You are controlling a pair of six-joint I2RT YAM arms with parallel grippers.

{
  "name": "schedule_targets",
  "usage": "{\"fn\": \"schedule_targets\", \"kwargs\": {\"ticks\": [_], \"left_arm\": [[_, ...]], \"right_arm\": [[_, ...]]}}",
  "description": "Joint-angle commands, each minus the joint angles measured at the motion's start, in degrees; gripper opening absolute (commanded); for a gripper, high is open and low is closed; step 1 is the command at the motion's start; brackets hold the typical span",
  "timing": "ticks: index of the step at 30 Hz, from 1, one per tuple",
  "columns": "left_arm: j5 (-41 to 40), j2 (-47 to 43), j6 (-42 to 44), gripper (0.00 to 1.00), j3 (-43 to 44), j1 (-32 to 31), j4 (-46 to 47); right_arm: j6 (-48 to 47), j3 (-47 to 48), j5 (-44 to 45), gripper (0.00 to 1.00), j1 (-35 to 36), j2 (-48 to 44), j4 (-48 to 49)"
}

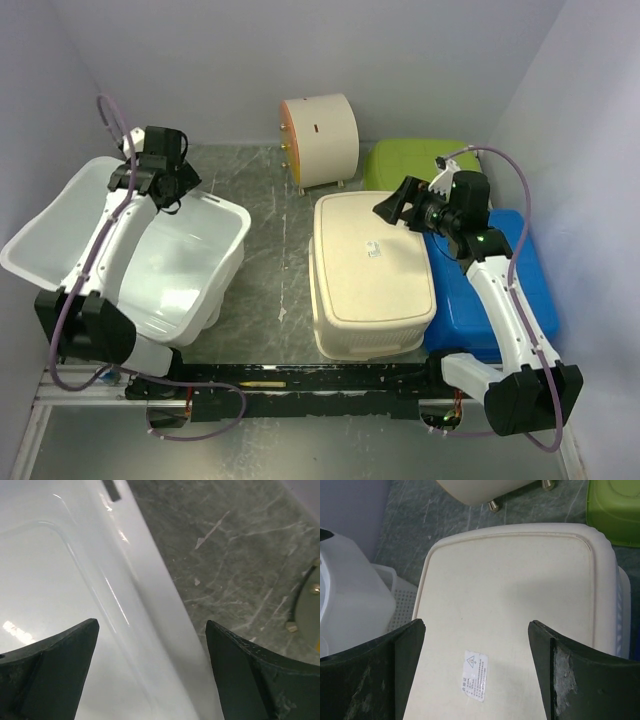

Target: Turn the large container upside down

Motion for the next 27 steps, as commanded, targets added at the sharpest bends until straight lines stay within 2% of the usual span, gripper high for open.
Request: {"fn": "schedule_targets", "kwargs": {"ticks": [1,3,5,10,12,13,19,24,27], "left_arm": [[0.35,3.84,1.14,0.96,-0.93,0.32,1.15],[1.85,5.37,0.28,0.89,0.77,0.32,-0.07],[2.99,5.12,-0.46,0.77,2.61,-0.1,-1.32],[7.06,-0.14,2.21,0.38,5.17,-3.1,2.44],[9.14,-1.3,3.38,0.16,7.94,-4.46,2.67],[10.21,-1.59,3.97,0.08,9.36,-5.1,2.82],[19.66,-1.64,5.97,0.07,19.81,-7.51,4.57],[32.65,-1.28,4.44,0.07,24.69,-7.59,11.83],[41.08,-1.19,1.57,0.07,24.18,-7.59,19.51]], "right_arm": [[-1.42,-0.6,0.79,0.86,0.18,-2.91,-1.45],[-1.82,-0.45,1.29,0.86,0.17,-3.52,-2.38],[-2.21,-0.26,1.81,0.86,0.13,-3.9,-3.03],[-1.66,-0.72,1.8,0.86,0.17,-3.75,-2.04],[-1.14,-0.61,1.28,0.86,0.17,-2.99,-1.25],[-0.82,-0.53,1.0,0.86,0.18,-2.61,-0.92],[-0.43,0.74,0.85,0.86,0.16,-1.73,-0.58],[-1.01,1.47,2.06,0.86,0.18,-2.59,-1.6],[-1.22,1.68,2.93,0.86,0.13,-3.32,-2.17]]}}
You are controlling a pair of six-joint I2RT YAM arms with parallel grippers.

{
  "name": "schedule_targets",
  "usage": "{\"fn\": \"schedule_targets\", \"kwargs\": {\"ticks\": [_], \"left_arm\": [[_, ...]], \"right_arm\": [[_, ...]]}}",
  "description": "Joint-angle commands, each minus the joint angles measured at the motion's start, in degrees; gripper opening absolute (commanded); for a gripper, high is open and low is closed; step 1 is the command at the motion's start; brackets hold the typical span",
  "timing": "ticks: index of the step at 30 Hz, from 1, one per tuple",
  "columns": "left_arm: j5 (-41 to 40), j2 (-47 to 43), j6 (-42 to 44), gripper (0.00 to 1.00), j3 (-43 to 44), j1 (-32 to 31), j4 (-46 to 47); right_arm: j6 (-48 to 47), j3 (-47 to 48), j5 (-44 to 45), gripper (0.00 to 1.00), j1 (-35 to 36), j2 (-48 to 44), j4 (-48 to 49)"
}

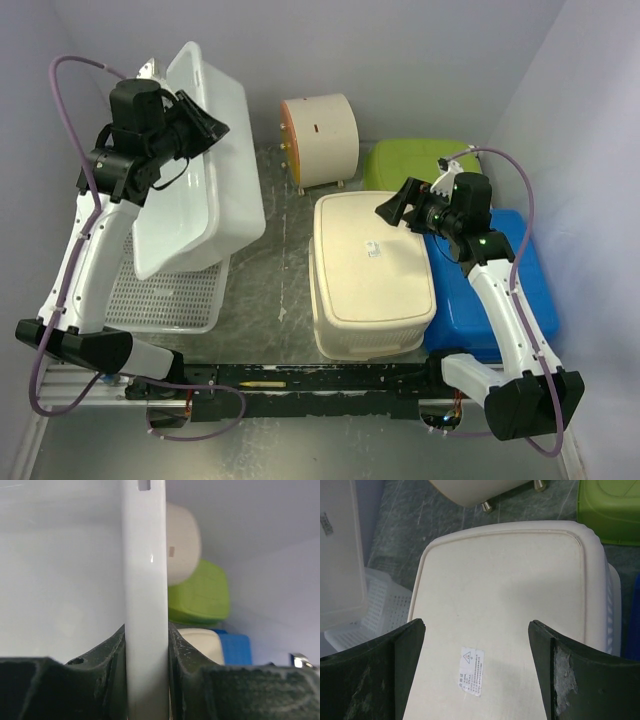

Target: Turn the large container upside down

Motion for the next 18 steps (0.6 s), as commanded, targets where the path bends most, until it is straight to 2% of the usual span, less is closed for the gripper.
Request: {"fn": "schedule_targets", "kwargs": {"ticks": [1,5,9,13,18], "left_arm": [[15.48,-1.35,-1.65,0.07,1.61,-0.03,18.73],[22.47,-4.38,-8.35,0.07,-7.06,0.17,36.52],[25.56,-6.74,-19.67,0.07,-19.53,1.6,57.53],[17.83,-10.32,-30.23,0.07,-36.98,1.7,82.81],[9.04,-12.35,-32.95,0.07,-51.35,1.73,104.93]], "right_arm": [[-0.62,1.61,1.42,0.86,0.17,-1.78,-0.51],[-0.82,1.51,1.9,0.86,0.18,-2.49,-0.77],[-1.03,1.44,2.1,0.86,0.11,-2.91,-1.2],[-0.99,0.86,1.97,0.85,0.18,-3.29,-1.14],[-1.43,0.77,2.18,0.86,0.18,-3.82,-1.53]]}}
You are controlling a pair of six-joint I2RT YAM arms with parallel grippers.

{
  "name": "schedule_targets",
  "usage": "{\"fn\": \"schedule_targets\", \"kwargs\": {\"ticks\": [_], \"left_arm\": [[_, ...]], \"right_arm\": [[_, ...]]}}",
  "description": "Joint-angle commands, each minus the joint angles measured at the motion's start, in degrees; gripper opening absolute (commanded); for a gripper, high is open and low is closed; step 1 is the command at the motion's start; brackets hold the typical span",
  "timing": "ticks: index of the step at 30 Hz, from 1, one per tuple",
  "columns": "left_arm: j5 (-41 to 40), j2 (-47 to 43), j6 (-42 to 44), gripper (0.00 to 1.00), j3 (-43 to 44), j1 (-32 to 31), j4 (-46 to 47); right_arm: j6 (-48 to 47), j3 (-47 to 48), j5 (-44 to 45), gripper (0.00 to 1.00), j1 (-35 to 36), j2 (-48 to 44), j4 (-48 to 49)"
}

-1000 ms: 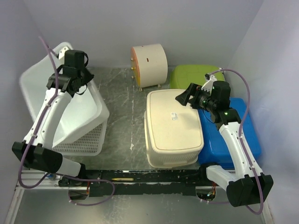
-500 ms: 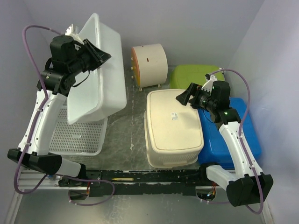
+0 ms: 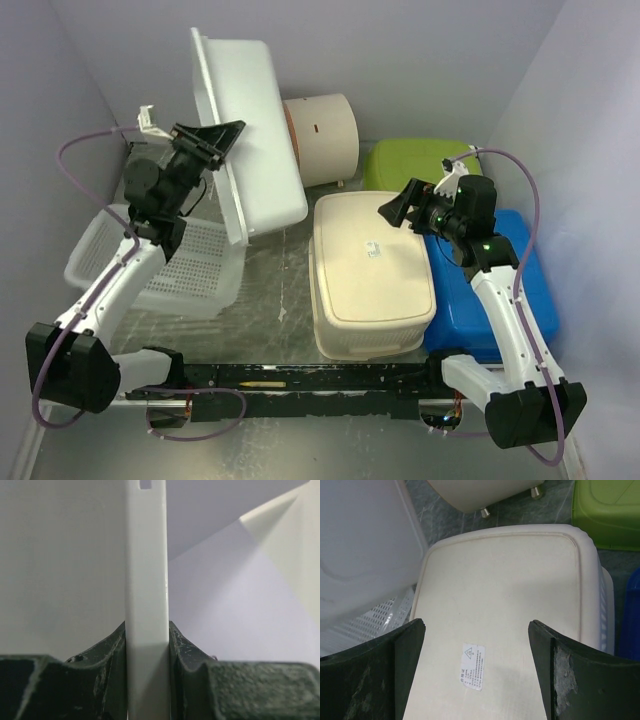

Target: Turn the large container upside down

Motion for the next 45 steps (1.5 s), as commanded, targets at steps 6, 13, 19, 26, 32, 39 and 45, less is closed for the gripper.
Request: {"fn": "schedule_targets", "kwargs": {"ticks": [6,13,19,26,32,39,45], "left_arm": [[-6.08,1.61,-9.67,0.07,-10.96,1.81,46.54],[-6.77,-2.22,-4.23,0.07,-10.1,1.83,39.63],[-9.98,-3.58,-2.23,0.07,-12.8,1.73,48.15],[-12.37,-2.18,1.38,0.07,-11.88,1.73,58.29],[-21.99,7.66,-0.55,0.07,-16.55,2.95,74.46],[-22.5,8.71,7.12,0.07,-21.39,3.79,74.46],[-22.09,9.91,0.33,0.07,-24.27,7.63,74.48]], "right_arm": [[-1.07,1.18,0.25,0.86,0.18,-1.22,-1.24],[-1.13,0.93,0.54,0.86,0.18,-1.6,-1.16],[-0.26,0.74,-0.35,0.85,0.13,-1.0,-0.34],[0.02,0.66,-0.71,0.85,0.17,-0.63,0.15],[0.39,-0.29,-1.19,0.85,0.16,-0.63,0.79],[-1.05,0.18,-0.57,0.85,0.15,-1.17,-0.98],[-0.54,-0.55,-1.34,0.85,0.18,-1.05,-0.02]]}}
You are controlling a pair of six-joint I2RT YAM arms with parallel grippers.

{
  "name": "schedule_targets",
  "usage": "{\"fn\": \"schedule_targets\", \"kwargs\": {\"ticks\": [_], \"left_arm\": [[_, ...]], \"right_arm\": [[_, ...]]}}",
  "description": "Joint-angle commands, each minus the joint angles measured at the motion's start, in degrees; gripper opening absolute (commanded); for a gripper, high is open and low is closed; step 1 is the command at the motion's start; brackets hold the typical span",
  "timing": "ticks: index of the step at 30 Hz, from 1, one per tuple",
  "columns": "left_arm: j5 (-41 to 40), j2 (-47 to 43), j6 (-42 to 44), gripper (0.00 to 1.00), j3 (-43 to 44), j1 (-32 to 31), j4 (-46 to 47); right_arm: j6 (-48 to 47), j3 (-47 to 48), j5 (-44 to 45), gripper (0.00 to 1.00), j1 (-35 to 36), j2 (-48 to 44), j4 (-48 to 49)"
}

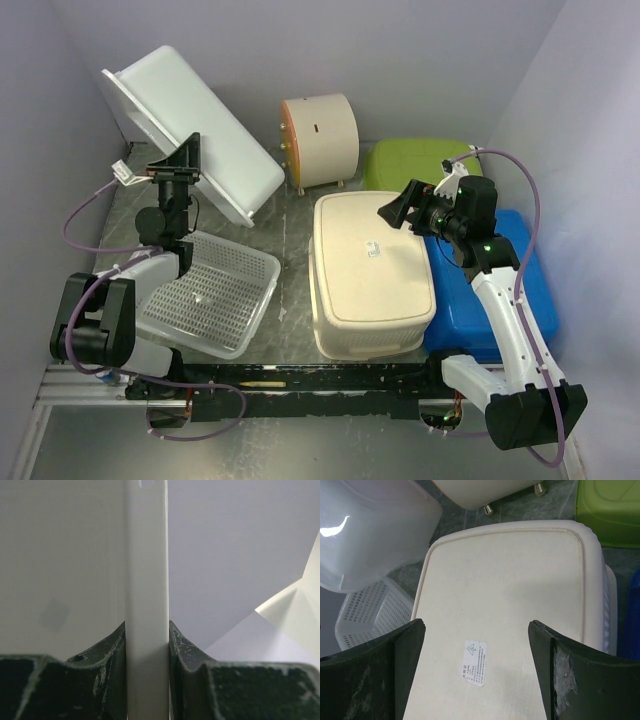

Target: Turn the large container upside down

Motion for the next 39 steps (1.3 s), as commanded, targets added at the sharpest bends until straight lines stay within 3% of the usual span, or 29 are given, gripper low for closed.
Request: {"fn": "schedule_targets", "kwargs": {"ticks": [1,9,13,23,32,34,38,39], "left_arm": [[-0.44,-1.3,-4.06,0.07,-0.92,1.9,22.88],[-3.45,-1.81,-12.78,0.07,-6.41,1.92,22.9],[-3.14,2.55,-22.99,0.07,-6.48,2.99,22.89],[5.47,9.21,-36.11,0.07,-6.24,7.01,22.89],[11.9,5.53,-40.55,0.07,-16.18,12.11,22.81],[14.26,4.62,-40.76,0.19,-19.08,13.7,22.8],[17.18,3.77,-40.68,0.63,-24.17,15.98,22.7],[18.38,3.95,-40.91,0.79,-24.47,16.65,22.71]], "right_arm": [[-0.23,-0.69,-0.9,0.85,0.18,-0.35,1.11],[-0.21,-0.73,-1.36,0.85,0.18,-0.33,1.53],[-0.05,-0.75,-1.69,0.85,0.18,-0.33,1.41],[-1.6,-0.73,-0.33,0.85,0.13,-1.81,-0.15],[-1.8,-2.53,-0.46,0.86,0.18,-1.65,0.03],[-1.68,-2.66,-0.62,0.86,0.12,-1.62,0.36],[-1.24,-2.73,-1.27,0.86,0.18,-1.0,0.77],[-1.18,-2.66,-1.44,0.86,0.16,-0.87,0.72]]}}
